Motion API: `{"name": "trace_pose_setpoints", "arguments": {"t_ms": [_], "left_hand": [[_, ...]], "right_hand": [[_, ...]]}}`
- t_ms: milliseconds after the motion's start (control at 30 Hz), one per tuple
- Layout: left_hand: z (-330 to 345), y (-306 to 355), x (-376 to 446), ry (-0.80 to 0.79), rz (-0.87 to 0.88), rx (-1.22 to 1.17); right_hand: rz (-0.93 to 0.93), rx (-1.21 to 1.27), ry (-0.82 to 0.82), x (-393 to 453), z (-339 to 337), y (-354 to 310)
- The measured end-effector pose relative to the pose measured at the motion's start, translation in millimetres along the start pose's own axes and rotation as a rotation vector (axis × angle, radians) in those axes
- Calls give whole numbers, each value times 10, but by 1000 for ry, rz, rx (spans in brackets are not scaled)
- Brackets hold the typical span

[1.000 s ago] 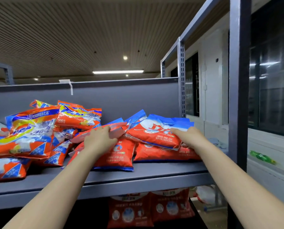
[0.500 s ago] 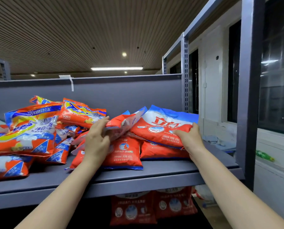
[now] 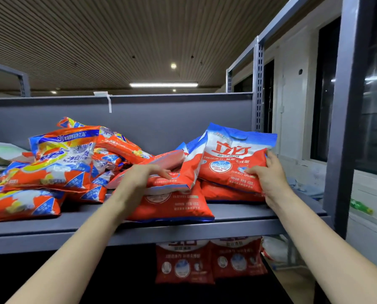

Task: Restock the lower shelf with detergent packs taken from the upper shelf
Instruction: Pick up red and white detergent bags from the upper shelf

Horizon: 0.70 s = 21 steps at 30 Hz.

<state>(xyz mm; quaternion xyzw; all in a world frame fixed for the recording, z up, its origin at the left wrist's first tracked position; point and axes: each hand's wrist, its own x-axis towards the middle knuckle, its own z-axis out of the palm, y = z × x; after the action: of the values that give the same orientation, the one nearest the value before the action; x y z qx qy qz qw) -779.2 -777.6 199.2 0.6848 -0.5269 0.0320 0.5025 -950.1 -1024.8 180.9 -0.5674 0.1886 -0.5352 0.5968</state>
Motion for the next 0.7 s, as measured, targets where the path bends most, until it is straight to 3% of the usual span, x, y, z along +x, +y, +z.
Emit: {"name": "trace_pose_setpoints", "arguments": {"t_ms": [100, 167, 233, 300, 400, 500, 633, 700], "left_hand": [[-108, -167, 228, 346, -184, 350], [-152, -256, 349, 508, -159, 542], [-220, -377, 514, 384, -255, 619], [-313, -515, 677, 181, -498, 576], [-431, -731, 779, 127, -710, 468], [-487, -761, 861, 80, -714, 514], [-558, -697, 967, -88, -827, 245], [-565, -655, 997, -153, -821, 225]], "right_hand": [[136, 21, -12, 1, 29, -132], [216, 77, -43, 23, 31, -159], [255, 121, -46, 58, 24, -149], [247, 108, -18, 104, 19, -115], [212, -20, 22, 151, 19, -28], [210, -46, 59, 164, -1, 25], [199, -40, 78, 163, -8, 38], [193, -48, 67, 153, -13, 35]]}}
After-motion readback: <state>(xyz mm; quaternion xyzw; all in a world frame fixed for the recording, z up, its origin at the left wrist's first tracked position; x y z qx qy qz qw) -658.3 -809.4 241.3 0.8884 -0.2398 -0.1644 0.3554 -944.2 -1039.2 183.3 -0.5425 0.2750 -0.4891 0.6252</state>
